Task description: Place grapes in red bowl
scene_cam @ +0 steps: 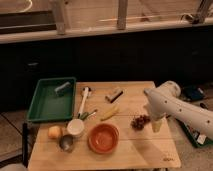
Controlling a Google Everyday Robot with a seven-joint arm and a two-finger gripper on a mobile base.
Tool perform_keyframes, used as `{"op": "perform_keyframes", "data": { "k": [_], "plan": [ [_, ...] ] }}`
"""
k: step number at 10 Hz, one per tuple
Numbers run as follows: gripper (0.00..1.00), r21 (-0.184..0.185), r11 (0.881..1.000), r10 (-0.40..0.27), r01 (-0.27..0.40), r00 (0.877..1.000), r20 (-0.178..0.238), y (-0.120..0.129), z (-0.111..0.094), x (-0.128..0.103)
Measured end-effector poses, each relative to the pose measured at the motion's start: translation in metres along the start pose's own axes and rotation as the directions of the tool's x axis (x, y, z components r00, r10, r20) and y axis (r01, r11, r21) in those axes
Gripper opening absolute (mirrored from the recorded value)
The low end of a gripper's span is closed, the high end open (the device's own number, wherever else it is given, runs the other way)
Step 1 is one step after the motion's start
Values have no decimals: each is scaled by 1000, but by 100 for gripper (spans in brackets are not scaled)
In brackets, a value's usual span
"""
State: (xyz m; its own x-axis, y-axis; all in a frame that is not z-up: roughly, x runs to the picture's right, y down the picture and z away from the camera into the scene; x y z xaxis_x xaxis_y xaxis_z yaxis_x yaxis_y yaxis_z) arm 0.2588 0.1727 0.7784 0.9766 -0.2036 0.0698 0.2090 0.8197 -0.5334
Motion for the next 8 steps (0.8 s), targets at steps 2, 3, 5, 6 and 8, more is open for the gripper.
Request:
{"op": "perform_keyframes", "data": {
  "k": [2,3,5,6,8],
  "plan": [
    [80,3,999,-38,38,999,4,-2,19,-3],
    [80,2,998,-56,56,998,4,-3,24,-3],
    [80,3,997,-83,83,997,5,-6,32,-4],
    [80,4,995,-95,95,995,11,-8,37,-4],
    [80,5,994,-107,107,994,17,-9,42,-3]
  ]
}}
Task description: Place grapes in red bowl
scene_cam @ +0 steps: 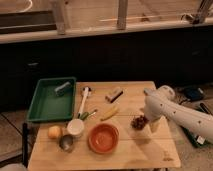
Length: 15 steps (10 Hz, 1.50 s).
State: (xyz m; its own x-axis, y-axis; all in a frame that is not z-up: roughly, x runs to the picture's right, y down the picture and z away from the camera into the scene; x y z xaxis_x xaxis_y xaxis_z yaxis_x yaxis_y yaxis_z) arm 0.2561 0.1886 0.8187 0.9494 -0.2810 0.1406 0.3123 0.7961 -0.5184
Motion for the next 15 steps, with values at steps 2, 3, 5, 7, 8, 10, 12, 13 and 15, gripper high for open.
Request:
{"op": "perform_keyframes", "data": {
  "k": [2,3,5,7,8,10,12,13,15],
  "plan": [
    [80,2,1000,-21,21,1000,8,-4,6,0],
    [80,2,1000,-29,29,1000,11,-5,8,0],
    [80,3,999,-53,53,998,18,-5,15,1],
    [80,3,998,-70,70,997,25,-7,19,1],
    [80,4,997,-74,74,997,27,-7,21,1],
    [80,5,996,-85,85,996,33,-9,23,0],
    [80,4,996,-91,91,995,38,-9,26,-1],
    [80,4,995,-96,96,995,40,-10,27,-2],
    [80,4,995,-96,96,994,41,-10,30,-1]
  ]
}}
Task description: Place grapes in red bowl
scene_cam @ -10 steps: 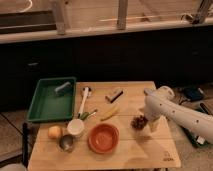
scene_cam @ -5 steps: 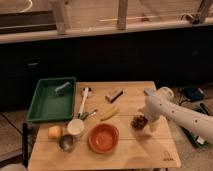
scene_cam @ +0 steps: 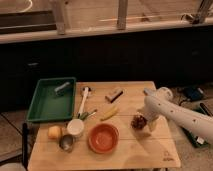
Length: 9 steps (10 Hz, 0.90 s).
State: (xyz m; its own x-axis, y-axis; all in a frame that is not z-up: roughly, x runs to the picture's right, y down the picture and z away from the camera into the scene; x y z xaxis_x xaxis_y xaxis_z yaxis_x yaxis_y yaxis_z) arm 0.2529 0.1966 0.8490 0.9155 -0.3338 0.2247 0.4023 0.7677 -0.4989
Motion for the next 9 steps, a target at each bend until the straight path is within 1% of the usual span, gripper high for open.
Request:
{"op": "perform_keyframes", "data": {
  "k": [6,7,8,9],
  "plan": [
    [80,1,1000,1,-1,1000,9,-2,11,0],
    [78,2,1000,1,-1,1000,9,-2,12,0],
    [73,2,1000,2,-2,1000,11,-2,14,0],
    [73,2,1000,1,-1,1000,12,-3,15,0]
  ]
}}
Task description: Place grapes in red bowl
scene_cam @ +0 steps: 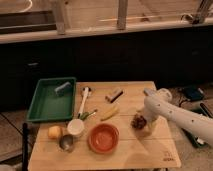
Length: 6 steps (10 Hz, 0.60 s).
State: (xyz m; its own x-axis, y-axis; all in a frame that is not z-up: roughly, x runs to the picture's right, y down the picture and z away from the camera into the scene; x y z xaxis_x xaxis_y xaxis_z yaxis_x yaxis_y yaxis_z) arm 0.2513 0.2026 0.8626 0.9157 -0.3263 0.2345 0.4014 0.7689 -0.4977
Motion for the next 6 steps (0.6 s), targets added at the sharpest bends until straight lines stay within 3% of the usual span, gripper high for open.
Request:
{"op": "perform_keyframes", "data": {
  "k": [3,6],
  "plan": [
    [71,2,1000,3,-3,1000,5,-1,2,-1],
    [52,1,1000,5,-5,1000,6,1,2,0]
  ]
}}
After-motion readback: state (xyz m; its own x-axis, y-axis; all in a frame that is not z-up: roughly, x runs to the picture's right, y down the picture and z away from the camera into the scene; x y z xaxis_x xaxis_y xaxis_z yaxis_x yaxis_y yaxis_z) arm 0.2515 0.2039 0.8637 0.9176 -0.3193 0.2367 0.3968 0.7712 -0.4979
